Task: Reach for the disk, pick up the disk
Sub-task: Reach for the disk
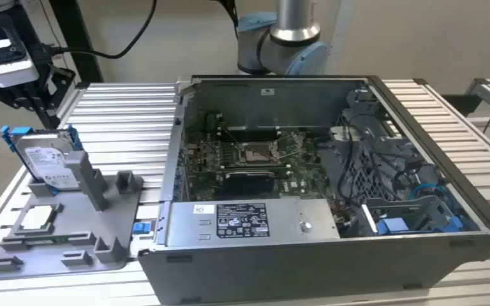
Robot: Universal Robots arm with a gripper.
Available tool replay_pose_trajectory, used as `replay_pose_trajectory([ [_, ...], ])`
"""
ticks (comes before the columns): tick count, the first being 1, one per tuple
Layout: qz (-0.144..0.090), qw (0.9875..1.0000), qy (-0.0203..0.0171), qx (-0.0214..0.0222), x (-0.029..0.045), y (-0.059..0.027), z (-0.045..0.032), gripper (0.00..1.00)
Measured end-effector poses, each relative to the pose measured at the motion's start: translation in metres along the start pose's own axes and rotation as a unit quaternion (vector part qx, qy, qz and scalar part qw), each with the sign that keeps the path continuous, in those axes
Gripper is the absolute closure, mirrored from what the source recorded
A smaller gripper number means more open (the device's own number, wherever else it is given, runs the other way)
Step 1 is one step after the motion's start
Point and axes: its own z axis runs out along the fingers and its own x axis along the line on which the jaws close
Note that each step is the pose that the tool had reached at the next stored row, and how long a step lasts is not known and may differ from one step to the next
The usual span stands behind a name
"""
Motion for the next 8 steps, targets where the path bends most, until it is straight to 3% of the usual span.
replay_pose_trajectory([
  [8, 0.000, 1.0000, 0.0000, 0.0000, 0.0000, 0.0000, 0.0000, 1.00],
])
